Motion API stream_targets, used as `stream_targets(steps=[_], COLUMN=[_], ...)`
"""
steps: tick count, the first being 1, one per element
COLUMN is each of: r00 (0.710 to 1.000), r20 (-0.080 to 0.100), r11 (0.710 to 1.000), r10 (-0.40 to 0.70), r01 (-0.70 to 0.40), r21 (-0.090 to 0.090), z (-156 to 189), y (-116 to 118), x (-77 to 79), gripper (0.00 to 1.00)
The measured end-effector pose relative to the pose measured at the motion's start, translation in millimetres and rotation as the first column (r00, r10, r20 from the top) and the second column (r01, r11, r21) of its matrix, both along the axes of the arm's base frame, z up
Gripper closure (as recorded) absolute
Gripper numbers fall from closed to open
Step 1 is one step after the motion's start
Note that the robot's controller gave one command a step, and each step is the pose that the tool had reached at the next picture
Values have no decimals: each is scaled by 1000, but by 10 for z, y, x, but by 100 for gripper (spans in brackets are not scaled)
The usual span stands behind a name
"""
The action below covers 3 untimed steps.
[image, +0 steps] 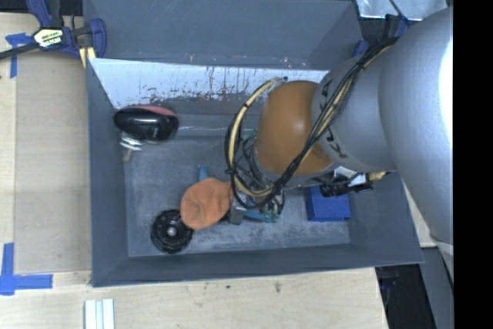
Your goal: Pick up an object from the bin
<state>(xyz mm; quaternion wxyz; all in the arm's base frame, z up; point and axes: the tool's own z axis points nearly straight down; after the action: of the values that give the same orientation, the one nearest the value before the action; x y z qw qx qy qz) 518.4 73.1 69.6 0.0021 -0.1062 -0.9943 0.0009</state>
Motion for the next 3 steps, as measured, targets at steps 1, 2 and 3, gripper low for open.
stream_targets(steps=[1, 2, 3], r00=[1000, 1000, 1000], r20=[-1, -9, 0], r11=[1000, 1000, 1000], r10=[0, 0, 0], r01=[0, 0, 0], r21=[0, 0, 1], z=[26, 217, 410], y=[-1, -5, -3], x=[-9, -36, -13], gripper=[100, 100, 100])
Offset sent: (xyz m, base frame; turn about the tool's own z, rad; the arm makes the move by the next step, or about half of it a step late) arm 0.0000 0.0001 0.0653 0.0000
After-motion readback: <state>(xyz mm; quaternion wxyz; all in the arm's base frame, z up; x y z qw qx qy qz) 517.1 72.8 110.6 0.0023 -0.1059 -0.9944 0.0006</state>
